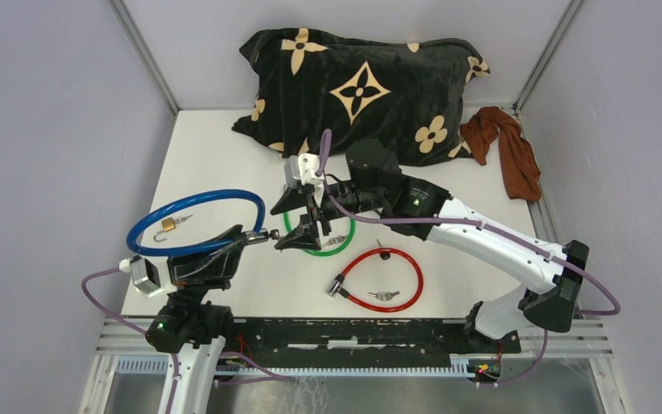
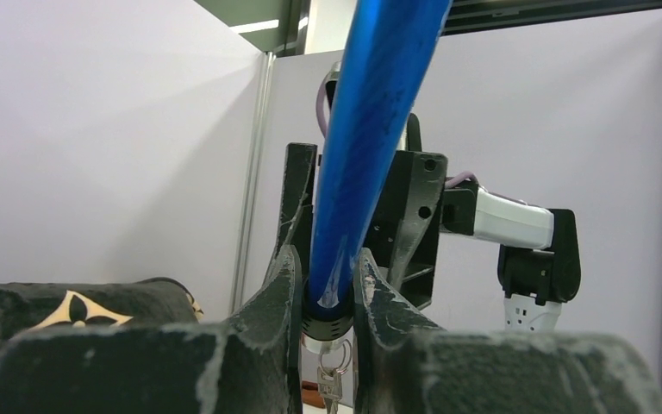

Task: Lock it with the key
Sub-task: Lock the lock, then place the lock at the center of the board, then place the key at the center of the board.

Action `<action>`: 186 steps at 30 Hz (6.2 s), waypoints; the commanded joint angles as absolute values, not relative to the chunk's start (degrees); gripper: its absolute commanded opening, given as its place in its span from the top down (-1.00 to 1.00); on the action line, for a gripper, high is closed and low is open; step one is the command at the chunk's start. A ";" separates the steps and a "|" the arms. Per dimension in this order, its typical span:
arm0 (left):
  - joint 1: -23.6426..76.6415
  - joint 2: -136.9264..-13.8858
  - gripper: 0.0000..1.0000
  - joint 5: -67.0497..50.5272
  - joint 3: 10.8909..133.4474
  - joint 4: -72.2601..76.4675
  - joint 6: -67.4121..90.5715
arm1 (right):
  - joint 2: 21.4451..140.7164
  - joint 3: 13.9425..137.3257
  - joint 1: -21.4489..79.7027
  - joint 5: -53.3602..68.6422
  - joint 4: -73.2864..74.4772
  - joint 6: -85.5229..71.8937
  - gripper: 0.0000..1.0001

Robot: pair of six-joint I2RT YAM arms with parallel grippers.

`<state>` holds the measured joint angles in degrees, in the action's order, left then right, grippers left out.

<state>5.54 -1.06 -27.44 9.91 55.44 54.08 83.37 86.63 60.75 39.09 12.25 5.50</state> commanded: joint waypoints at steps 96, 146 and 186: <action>6.02 -0.53 0.96 -27.82 9.67 48.76 52.21 | 78.26 71.24 60.90 35.71 -3.48 8.56 -0.50; 6.77 -45.90 0.91 -15.10 15.56 -9.18 57.17 | 61.85 33.57 41.30 26.91 -18.37 -7.59 1.00; -13.34 -82.68 -0.99 4.10 71.51 -57.46 -41.76 | 99.52 72.64 54.31 20.50 -5.80 1.89 -0.96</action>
